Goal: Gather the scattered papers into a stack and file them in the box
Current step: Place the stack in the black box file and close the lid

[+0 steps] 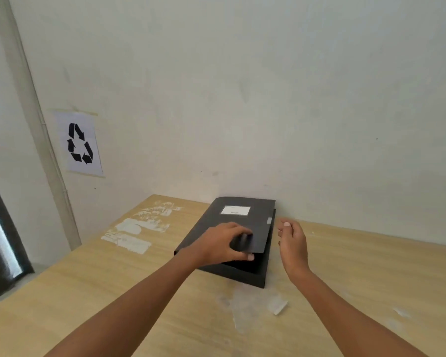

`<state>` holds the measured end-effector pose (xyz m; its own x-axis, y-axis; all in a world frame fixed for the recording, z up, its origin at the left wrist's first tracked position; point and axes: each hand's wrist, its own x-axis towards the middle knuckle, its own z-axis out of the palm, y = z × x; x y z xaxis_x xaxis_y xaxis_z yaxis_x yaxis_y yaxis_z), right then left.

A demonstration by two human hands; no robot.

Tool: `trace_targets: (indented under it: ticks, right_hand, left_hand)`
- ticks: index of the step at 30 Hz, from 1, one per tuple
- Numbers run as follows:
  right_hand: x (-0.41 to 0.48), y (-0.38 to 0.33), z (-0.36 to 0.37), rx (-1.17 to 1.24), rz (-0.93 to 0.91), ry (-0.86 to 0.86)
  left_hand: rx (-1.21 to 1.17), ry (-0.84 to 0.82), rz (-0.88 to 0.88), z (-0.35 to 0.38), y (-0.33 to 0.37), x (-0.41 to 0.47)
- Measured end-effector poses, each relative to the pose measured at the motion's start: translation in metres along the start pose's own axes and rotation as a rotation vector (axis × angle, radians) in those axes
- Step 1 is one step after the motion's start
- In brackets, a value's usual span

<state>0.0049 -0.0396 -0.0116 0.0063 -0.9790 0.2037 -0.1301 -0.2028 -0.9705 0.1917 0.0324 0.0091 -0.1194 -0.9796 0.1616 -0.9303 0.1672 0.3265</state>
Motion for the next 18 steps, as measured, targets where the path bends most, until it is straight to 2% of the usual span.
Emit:
trace_targets:
  ticks: [3,8,14,18]
  right_hand:
    - [0.002,0.006,-0.007,-0.219,-0.054,-0.096]
    - [0.012,0.034,0.008,-0.546,-0.073,-0.384]
    - [0.015,0.039,0.02,-0.939,-0.128,-0.451]
    - [0.02,0.034,0.021,-0.977,-0.109,-0.506]
  left_hand:
    - [0.161,-0.135,-0.031,0.024,0.003,0.004]
    - [0.136,-0.018,-0.056,0.053,-0.002,-0.001]
    - [0.179,0.048,-0.036,0.069,-0.006,-0.007]
    - [0.224,0.01,-0.015,0.065,-0.005,-0.004]
